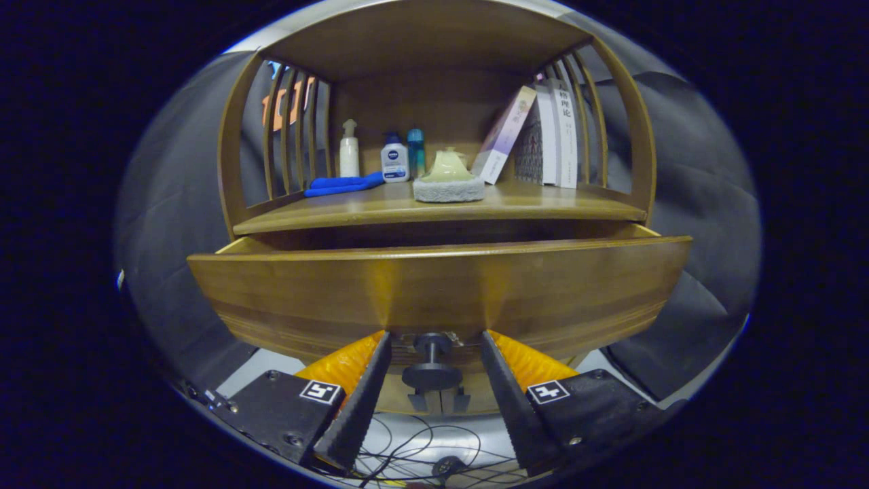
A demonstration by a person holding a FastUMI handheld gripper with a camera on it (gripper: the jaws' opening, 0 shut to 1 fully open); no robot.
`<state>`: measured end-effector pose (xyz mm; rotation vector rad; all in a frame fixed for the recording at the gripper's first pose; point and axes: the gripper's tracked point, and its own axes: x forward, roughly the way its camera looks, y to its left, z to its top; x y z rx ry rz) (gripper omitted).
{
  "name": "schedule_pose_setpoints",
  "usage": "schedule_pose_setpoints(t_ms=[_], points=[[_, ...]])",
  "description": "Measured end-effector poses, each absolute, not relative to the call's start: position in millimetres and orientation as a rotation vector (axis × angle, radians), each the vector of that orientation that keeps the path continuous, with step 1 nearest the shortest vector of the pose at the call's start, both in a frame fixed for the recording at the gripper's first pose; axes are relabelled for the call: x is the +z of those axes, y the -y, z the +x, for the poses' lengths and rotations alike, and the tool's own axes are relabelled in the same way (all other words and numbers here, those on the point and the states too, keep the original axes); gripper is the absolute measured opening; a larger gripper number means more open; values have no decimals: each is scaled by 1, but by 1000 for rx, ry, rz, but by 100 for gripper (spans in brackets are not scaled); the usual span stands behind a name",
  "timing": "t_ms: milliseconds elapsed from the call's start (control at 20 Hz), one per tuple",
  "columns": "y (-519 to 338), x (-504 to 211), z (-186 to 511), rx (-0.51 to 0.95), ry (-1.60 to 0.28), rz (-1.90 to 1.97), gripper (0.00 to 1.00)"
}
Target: Pull open the drawer, take out the items inside it, and place them on the countertop above the cabinet.
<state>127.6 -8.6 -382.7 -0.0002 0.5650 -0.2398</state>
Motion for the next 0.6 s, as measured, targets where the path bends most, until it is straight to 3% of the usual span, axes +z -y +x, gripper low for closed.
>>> schedule_pose_setpoints(t_ms=[600], points=[[21, -390, 190, -256, -603, 15, 86]])
